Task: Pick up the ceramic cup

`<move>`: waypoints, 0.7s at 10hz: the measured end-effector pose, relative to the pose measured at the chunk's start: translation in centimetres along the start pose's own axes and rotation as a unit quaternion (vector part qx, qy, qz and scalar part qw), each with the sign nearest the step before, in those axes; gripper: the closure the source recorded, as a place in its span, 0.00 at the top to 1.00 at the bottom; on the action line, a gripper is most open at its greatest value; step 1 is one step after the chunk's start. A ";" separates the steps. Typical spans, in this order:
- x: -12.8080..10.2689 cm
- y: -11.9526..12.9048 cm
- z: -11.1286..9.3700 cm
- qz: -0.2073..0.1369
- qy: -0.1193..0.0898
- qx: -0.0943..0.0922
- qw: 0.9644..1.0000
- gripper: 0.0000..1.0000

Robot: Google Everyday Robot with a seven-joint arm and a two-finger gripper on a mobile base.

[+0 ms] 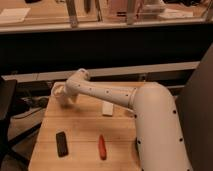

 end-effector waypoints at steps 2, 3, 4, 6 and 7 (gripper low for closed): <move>-0.2 0.0 -0.2 0.001 0.001 -0.001 1.000 0.51; -0.3 0.0 -0.2 0.001 0.002 -0.001 1.000 0.42; -0.3 0.1 -0.4 0.001 0.003 -0.002 1.000 0.34; 0.2 0.5 -1.9 0.003 0.006 -0.003 1.000 0.12; 0.5 0.6 -2.4 0.002 0.008 -0.004 1.000 0.05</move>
